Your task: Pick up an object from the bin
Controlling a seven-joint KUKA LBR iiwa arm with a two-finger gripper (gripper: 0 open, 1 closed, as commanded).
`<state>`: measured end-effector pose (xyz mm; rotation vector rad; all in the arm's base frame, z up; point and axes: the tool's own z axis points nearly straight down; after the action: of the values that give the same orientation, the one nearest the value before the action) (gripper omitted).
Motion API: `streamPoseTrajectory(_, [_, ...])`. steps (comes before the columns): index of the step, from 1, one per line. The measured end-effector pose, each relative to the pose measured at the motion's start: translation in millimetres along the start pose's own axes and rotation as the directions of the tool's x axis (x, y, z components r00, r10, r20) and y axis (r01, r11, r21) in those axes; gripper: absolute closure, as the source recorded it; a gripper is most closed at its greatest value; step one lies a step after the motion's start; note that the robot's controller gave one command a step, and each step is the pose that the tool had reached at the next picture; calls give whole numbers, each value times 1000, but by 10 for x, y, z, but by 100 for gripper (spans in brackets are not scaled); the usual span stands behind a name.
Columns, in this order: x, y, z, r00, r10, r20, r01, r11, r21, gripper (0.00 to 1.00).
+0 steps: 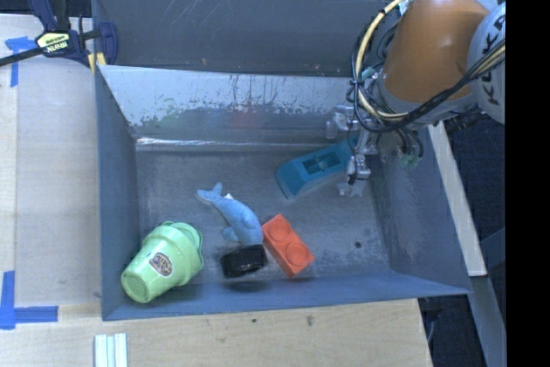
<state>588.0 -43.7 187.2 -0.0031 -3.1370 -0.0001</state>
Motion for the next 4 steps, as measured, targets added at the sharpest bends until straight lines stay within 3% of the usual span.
streamPoseTrajectory(2, [-78,32,42,998,-59,11,59,998,2,0])
streamPoseTrajectory(3, [-153,284,617,970,-244,14,244,970,5,0])
streamPoseTrajectory(4, [-267,190,1160,937,349,13,-349,937,-4,100])
